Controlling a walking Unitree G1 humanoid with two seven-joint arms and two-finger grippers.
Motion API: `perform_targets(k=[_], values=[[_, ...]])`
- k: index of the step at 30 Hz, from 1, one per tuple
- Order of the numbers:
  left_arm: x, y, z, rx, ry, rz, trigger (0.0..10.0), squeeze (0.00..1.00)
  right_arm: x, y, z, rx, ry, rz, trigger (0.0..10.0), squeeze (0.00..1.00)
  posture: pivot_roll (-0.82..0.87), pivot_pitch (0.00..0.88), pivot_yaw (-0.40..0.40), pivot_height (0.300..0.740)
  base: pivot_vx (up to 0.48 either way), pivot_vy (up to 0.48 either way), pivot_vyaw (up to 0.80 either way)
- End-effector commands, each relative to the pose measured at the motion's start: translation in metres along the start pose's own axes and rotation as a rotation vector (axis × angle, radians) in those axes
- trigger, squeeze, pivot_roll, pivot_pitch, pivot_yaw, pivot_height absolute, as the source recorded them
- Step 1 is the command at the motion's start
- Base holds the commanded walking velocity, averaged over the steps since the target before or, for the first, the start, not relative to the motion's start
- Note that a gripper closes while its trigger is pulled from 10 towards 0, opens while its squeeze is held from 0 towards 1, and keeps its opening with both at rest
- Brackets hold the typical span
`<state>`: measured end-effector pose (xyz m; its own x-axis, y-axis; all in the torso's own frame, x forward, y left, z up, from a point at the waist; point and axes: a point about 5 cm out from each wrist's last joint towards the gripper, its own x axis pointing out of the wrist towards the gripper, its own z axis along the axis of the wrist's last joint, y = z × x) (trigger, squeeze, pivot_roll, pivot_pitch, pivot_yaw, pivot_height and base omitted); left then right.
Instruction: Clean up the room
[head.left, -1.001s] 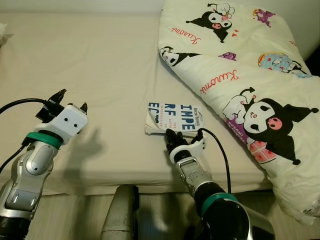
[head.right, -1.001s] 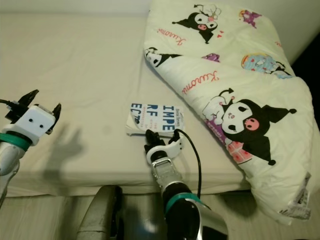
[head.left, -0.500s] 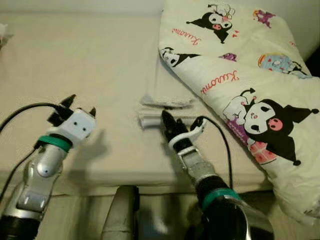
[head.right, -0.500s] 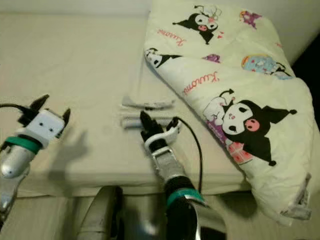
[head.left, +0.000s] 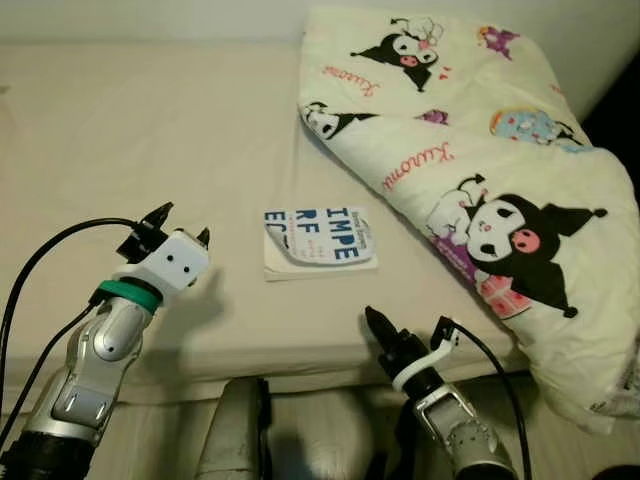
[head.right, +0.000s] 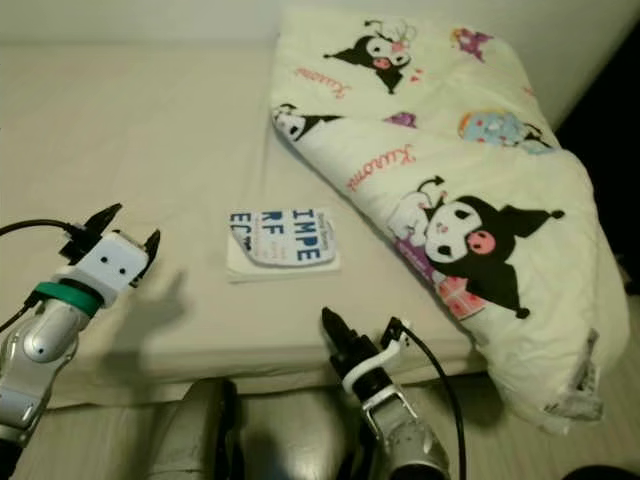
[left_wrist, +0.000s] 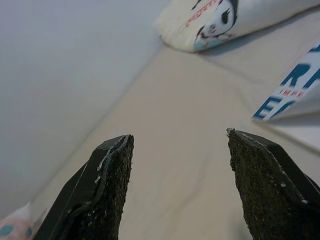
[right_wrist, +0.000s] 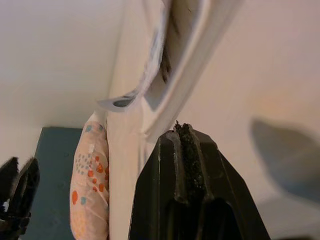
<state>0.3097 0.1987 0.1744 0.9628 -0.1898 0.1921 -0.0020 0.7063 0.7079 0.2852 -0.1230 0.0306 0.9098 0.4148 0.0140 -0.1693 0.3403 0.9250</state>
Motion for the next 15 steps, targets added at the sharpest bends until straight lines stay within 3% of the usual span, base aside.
perform_targets(k=[1, 2, 3, 4, 6, 7, 8, 11, 13, 15], values=[[-0.001, -0.006, -0.003, 0.010, 0.004, -0.029, 10.0, 0.00, 0.005, 0.000, -0.009, 0.015, 0.005, -0.037, 10.0, 0.35, 0.26, 0.144, 0.076, 0.586, 0.000, 0.000, 0.00], [0.000, -0.007, -0.003, 0.010, 0.004, -0.032, 10.0, 0.00, 0.012, 0.002, -0.013, 0.023, 0.001, -0.045, 10.0, 0.44, 0.27, 0.141, 0.077, 0.586, 0.000, 0.000, 0.00], [0.000, -0.007, -0.003, 0.010, 0.004, -0.032, 10.0, 0.00, 0.012, 0.002, -0.013, 0.023, 0.001, -0.045, 10.0, 0.44, 0.27, 0.141, 0.077, 0.586, 0.000, 0.000, 0.00], [0.000, -0.012, -0.010, 0.033, 0.039, -0.067, 10.0, 0.00, 0.021, 0.011, -0.019, 0.035, 0.002, -0.041, 10.0, 0.89, 0.27, 0.142, 0.077, 0.586, 0.000, 0.000, 0.00], [0.000, -0.014, -0.014, 0.046, 0.061, -0.087, 10.0, 0.00, 0.024, 0.014, -0.019, 0.035, 0.002, -0.037, 10.0, 0.89, 0.27, 0.142, 0.075, 0.586, 0.000, 0.000, 0.00], [-0.002, -0.018, -0.022, 0.083, 0.093, -0.122, 10.0, 0.00, 0.025, 0.017, -0.020, 0.041, -0.001, -0.028, 10.0, 1.00, 0.27, 0.142, 0.075, 0.586, 0.000, 0.000, 0.00], [-0.009, -0.027, -0.032, 0.161, 0.092, -0.213, 10.0, 0.00, 0.028, 0.024, -0.017, 0.054, -0.019, 0.004, 10.0, 1.00, 0.26, 0.146, 0.067, 0.586, 0.000, 0.000, 0.00], [-0.014, -0.038, -0.037, 0.204, 0.071, -0.294, 10.0, 0.00, 0.028, 0.028, -0.012, 0.057, -0.039, 0.029, 10.0, 1.00, 0.25, 0.149, 0.065, 0.586, 0.000, 0.000, 0.00], [-0.017, -0.052, -0.038, 0.269, 0.025, -0.389, 10.0, 0.09, 0.027, 0.033, -0.005, 0.063, -0.062, 0.062, 10.0, 1.00, 0.23, 0.162, 0.060, 0.586, 0.000, 0.000, 0.00], [-0.017, -0.057, -0.038, 0.295, 0.007, -0.423, 10.0, 0.09, 0.027, 0.035, -0.003, 0.065, -0.069, 0.076, 10.0, 1.00, 0.23, 0.162, 0.060, 0.586, 0.000, 0.000, 0.00]])
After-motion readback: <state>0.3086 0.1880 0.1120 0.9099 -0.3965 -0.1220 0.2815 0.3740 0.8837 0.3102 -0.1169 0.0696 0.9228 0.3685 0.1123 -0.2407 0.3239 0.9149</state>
